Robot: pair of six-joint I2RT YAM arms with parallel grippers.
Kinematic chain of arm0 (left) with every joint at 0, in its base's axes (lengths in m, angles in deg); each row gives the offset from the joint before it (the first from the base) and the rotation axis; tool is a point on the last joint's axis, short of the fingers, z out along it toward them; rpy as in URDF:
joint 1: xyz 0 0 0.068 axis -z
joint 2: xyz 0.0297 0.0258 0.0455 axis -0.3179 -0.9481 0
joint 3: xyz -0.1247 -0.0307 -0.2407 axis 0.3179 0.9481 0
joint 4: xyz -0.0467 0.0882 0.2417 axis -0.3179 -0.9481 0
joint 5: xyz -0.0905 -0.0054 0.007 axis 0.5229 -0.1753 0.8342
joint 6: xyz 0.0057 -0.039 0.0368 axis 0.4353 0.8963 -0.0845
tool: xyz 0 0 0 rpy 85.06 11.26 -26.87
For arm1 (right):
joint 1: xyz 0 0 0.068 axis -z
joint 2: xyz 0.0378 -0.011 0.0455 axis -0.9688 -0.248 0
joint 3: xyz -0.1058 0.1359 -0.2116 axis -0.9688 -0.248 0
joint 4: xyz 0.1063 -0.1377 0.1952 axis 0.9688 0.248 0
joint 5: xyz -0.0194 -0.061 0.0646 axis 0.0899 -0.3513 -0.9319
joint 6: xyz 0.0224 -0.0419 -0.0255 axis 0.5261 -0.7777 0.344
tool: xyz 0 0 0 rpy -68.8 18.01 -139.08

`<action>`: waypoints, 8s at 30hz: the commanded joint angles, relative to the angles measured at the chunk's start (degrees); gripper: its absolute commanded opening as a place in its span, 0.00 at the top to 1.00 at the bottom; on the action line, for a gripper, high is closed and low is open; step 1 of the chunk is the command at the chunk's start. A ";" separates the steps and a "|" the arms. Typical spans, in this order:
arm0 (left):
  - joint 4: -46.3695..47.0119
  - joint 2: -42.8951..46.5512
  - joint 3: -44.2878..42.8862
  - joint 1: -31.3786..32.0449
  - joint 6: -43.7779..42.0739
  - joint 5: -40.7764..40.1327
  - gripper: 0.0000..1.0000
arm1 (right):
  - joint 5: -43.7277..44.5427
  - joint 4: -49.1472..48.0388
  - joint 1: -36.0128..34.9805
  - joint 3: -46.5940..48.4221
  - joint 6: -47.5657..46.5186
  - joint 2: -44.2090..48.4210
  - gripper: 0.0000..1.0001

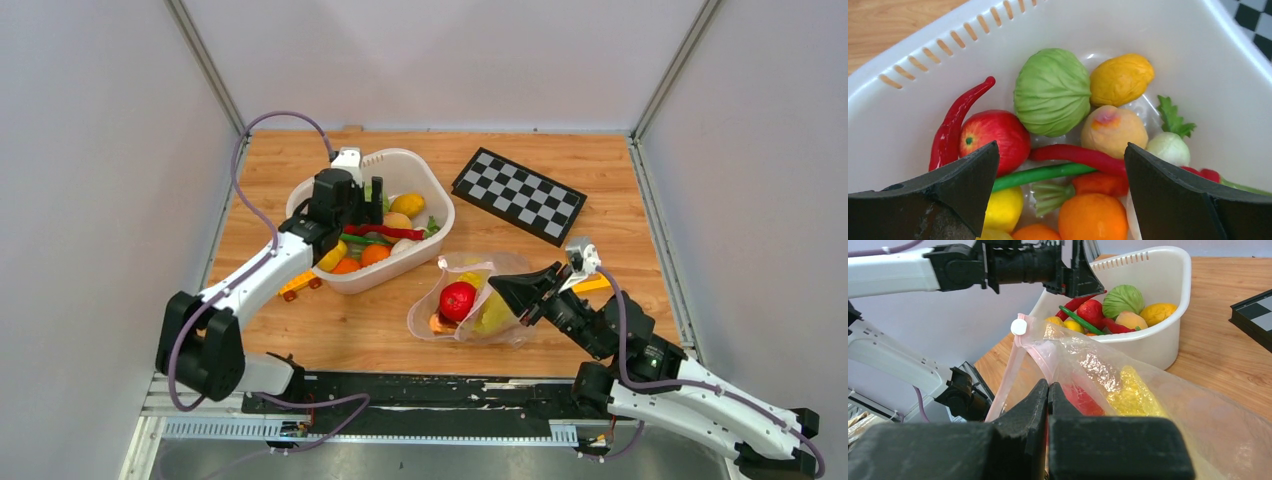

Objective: Place the food in the zip-top bag and seal the zipper
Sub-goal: Pick up the fake fruit from the bin, then place the fake fruit in the zipper food storage bag, then adjust the zipper food storage bag at the center of the board.

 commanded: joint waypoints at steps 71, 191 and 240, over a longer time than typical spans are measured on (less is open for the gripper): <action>6.75 27.97 14.63 -6.69 8.32 28.52 0.62 | 3.54 -0.60 -0.07 2.23 -0.45 -3.57 0.99; -9.65 13.12 -13.45 35.95 -3.51 12.77 1.00 | 7.81 -1.58 -0.07 -3.67 3.61 17.64 0.99; -6.27 13.81 -1.16 3.90 -1.31 11.08 0.00 | 7.30 -5.58 -0.08 -3.81 4.00 13.13 1.00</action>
